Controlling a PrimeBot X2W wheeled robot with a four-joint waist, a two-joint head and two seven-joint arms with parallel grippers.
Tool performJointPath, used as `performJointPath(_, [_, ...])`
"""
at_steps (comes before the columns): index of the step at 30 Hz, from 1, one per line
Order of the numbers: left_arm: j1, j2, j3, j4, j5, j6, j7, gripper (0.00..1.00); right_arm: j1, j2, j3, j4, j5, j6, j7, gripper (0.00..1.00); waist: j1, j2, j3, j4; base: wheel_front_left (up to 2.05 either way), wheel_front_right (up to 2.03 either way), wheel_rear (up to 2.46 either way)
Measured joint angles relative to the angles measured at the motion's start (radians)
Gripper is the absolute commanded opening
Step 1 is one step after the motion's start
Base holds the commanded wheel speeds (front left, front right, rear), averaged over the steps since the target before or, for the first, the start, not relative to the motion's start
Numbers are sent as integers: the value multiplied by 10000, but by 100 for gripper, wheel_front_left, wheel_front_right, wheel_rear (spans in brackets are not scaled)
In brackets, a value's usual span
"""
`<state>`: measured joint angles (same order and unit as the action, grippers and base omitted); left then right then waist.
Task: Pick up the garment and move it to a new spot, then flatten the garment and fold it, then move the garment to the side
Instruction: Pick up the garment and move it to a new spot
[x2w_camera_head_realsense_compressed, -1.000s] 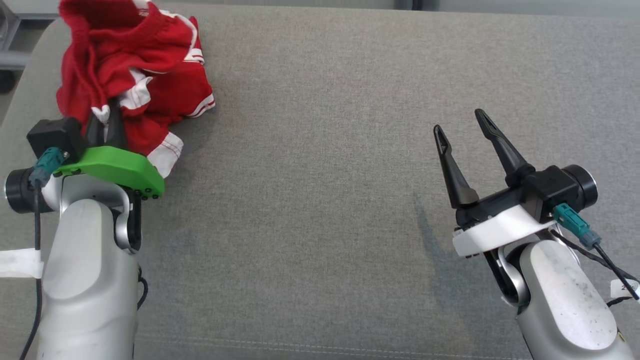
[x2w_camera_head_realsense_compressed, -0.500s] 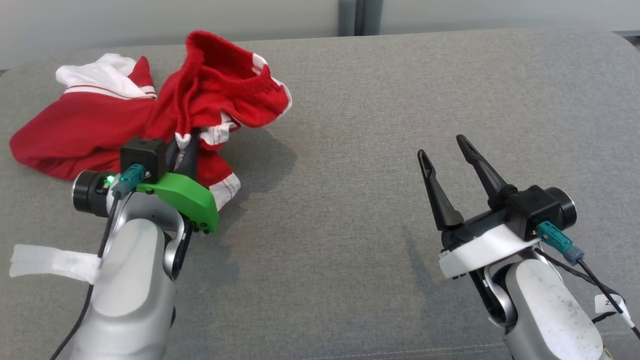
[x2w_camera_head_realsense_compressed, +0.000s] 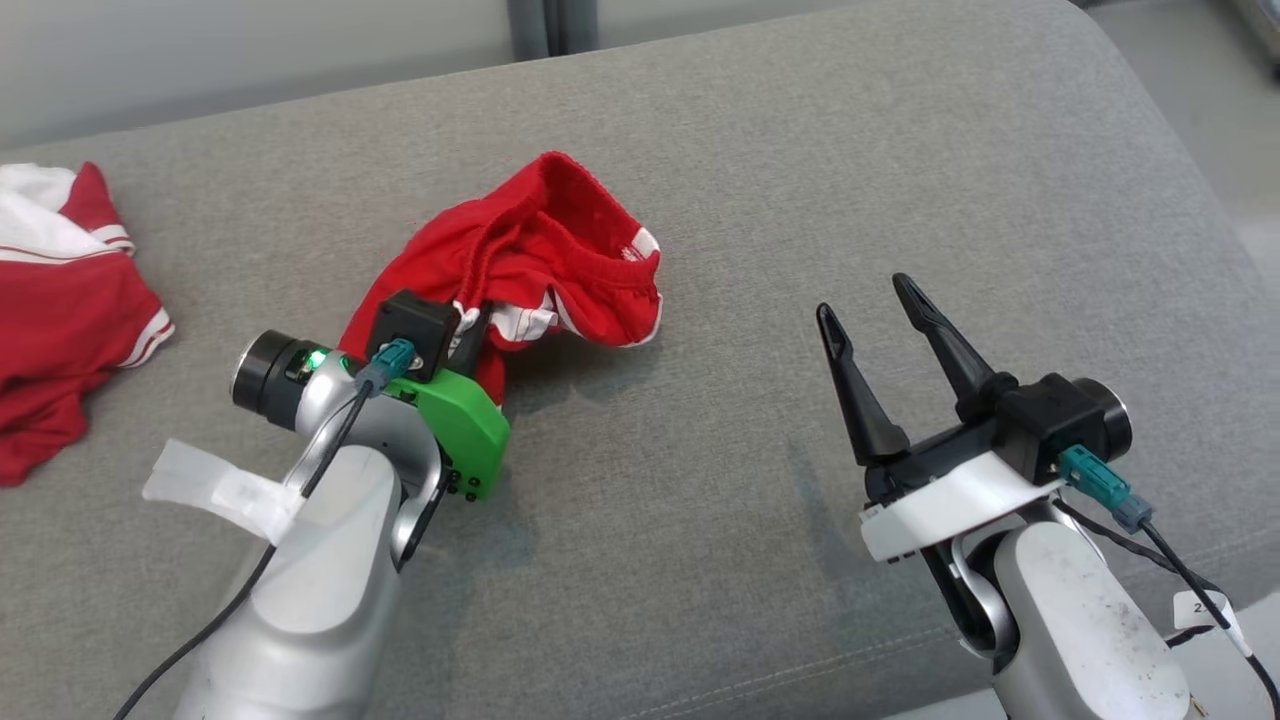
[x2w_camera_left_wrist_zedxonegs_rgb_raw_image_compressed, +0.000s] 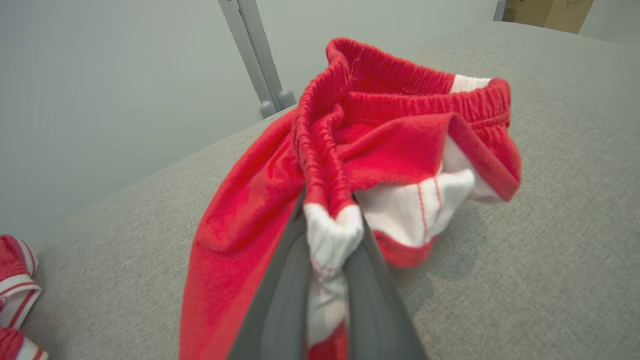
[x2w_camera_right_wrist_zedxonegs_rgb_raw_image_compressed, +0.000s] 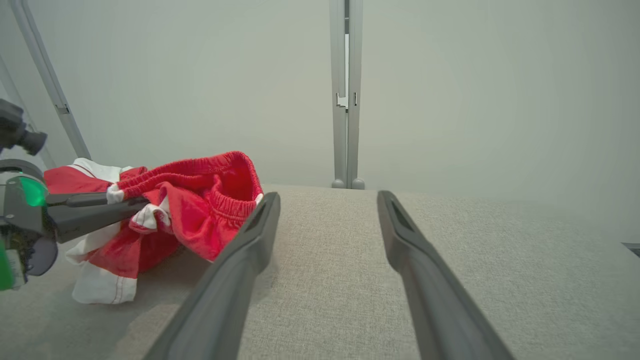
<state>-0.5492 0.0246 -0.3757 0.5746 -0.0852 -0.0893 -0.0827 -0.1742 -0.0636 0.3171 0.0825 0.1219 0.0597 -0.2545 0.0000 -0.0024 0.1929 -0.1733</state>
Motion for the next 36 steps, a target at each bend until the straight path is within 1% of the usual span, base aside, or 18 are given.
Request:
performJointPath(6, [-104,13,-529,-10,-128,0,-10,0,-32,27,318,104,79,33,0,100,0,0,248,-789,0,0,0])
performJointPath(7, [-104,17,-627,-10,-213,0,-42,18,-35,33,362,134,107,33,0,100,0,0,287,-923,0,0,0])
performJointPath(8, [-104,23,-784,-10,-307,0,-61,56,-38,36,370,161,109,33,0,100,0,0,322,-1051,0,0,0])
performJointPath(9, [-101,27,-928,-2,-408,-31,-65,100,-39,36,353,176,109,31,0,100,0,0,355,-1171,0,0,0])
performJointPath(13, [-100,33,-1551,-148,-1039,-90,-383,100,-40,25,100,182,113,0,0,100,0,0,470,-1512,0,0,0])
performJointPath(16, [-100,27,-1808,-337,-1312,-94,-579,100,-40,29,52,186,113,0,0,100,0,0,511,-1526,0,0,0])
performJointPath(21, [-99,54,-2132,-631,-1902,-107,-924,100,-40,33,31,236,111,2,0,100,0,0,457,-1299,0,0,0])
performJointPath(24, [-45,58,-2261,-803,-2209,-69,-1168,100,-37,13,48,433,105,36,0,100,0,0,325,-957,0,0,0])
performJointPath(27, [141,69,-2249,-1014,-2489,132,-1302,100,-37,-71,198,610,50,165,0,100,0,0,221,-646,0,0,0])
performJointPath(31, [571,81,-2019,-1114,-2690,566,-1396,100,-71,-309,596,972,-117,370,0,100,0,0,78,-178,0,0,0])
performJointPath(36, [1158,92,-1728,-1338,-2961,1041,-1513,100,-377,-608,1057,1645,-343,477,0,100,0,0,-100,451,0,0,0])
